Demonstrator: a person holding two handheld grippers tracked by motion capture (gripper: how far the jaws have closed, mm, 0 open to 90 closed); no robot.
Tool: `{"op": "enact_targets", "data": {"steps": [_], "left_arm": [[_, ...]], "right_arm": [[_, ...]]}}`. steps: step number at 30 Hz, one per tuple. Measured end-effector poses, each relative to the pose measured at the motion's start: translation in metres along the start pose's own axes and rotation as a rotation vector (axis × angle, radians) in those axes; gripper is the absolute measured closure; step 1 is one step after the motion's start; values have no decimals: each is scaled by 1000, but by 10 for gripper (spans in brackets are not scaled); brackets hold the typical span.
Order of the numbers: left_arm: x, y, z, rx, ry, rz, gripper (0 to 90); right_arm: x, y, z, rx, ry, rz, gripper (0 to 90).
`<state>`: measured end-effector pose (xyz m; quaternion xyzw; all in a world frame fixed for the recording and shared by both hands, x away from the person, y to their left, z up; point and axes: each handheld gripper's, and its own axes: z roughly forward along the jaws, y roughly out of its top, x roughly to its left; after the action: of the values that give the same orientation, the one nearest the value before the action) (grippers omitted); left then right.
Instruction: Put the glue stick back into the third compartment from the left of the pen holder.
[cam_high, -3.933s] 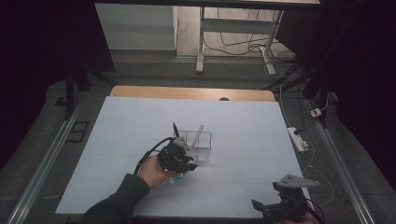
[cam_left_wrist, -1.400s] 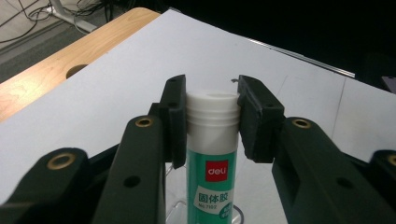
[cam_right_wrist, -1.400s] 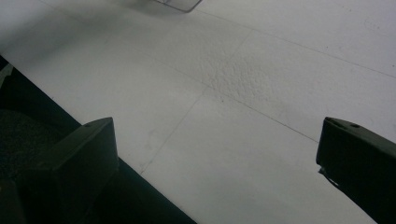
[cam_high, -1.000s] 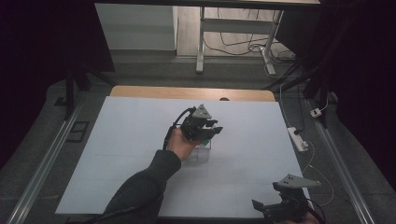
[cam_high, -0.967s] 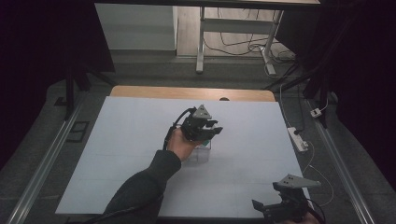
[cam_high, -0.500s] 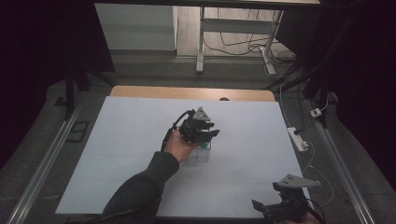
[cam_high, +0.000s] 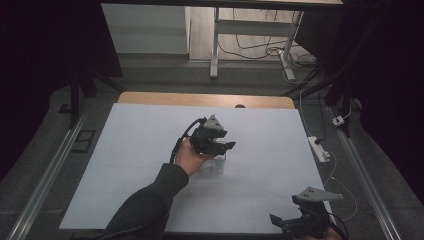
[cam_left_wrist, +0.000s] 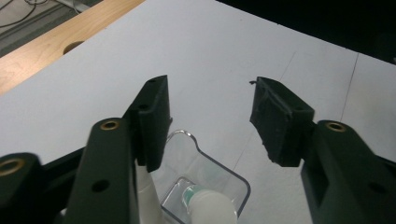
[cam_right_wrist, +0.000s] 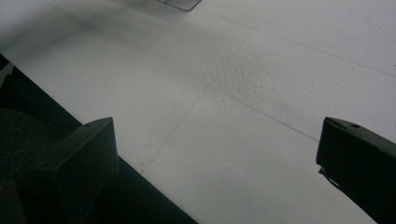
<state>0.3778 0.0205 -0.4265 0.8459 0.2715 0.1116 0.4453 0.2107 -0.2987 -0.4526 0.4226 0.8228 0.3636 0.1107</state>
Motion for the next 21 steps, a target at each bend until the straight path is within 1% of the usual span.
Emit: {"op": "enact_targets", "data": {"steps": [6, 10, 11, 13, 14, 18, 21], "left_arm": [[0, -3, -6, -8, -16, -4, 339], [0, -4, -11, 7, -29, 4, 269], [-1, -5, -11, 5, -27, -3, 251], [-2, -6, -14, 9, -35, -11, 221], [-2, -7, -15, 5, -39, -21, 209], [-4, -12, -21, 25, -47, -24, 135], [-5, -15, -26, 28, -51, -24, 91]], "right_arm": [[0, 0, 0, 0, 0, 0, 0], [0, 0, 0, 2, -3, -1, 0], [0, 0, 0, 2, -3, -1, 0], [0, 0, 0, 1, -2, -3, 0], [0, 0, 0, 1, -2, -4, 0], [0, 0, 0, 1, -2, -3, 0], [0, 0, 0, 2, -3, -4, 0]]}}
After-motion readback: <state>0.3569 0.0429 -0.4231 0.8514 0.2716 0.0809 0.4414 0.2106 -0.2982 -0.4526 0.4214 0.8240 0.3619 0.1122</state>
